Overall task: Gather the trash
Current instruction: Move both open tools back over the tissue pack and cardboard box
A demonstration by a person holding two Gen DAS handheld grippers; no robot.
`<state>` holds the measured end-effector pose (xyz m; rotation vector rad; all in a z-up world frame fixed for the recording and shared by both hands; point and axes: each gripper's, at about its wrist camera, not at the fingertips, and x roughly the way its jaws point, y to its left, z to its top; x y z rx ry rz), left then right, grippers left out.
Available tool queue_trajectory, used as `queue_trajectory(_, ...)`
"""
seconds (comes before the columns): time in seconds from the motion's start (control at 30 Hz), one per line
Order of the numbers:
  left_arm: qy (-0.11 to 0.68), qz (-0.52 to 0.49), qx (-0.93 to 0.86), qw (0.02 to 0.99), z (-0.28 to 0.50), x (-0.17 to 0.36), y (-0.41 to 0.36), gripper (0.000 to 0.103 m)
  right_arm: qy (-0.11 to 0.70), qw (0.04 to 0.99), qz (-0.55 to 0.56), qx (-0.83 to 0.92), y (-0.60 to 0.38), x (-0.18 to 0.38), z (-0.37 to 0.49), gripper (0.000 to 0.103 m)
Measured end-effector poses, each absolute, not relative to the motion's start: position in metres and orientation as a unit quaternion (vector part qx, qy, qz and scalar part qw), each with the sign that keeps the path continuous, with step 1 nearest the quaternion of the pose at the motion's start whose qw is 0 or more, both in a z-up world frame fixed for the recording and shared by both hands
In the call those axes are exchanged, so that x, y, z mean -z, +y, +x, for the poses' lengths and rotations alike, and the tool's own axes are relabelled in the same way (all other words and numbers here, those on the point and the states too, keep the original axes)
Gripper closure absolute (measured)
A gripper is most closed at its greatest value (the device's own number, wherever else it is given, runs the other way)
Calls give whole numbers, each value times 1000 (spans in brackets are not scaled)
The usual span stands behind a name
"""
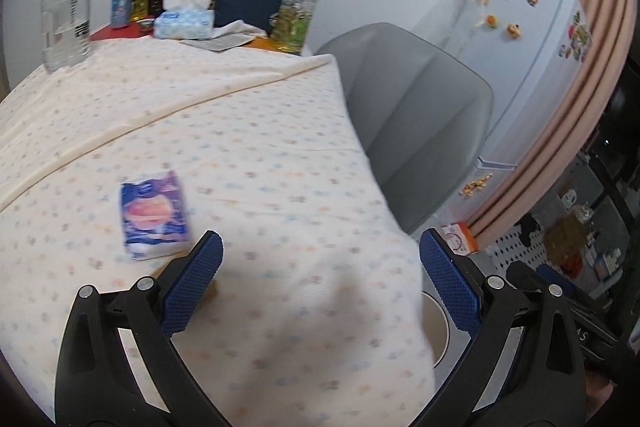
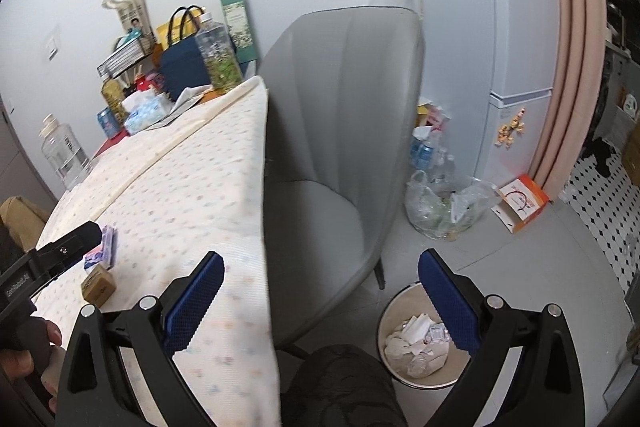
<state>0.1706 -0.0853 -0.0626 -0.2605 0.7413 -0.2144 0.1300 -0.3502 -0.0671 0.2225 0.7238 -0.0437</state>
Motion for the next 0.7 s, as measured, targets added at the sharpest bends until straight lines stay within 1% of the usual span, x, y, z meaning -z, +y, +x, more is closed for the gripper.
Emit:
queue_trajectory(0.37, 370, -142, 64, 916, 175, 76, -43, 5, 358, 930, 83, -21, -304, 64, 142, 8)
queue_trajectory(0.7, 387, -150, 27, 909, 192, 93, -22, 5, 370, 925, 77, -32, -295, 73, 155, 8)
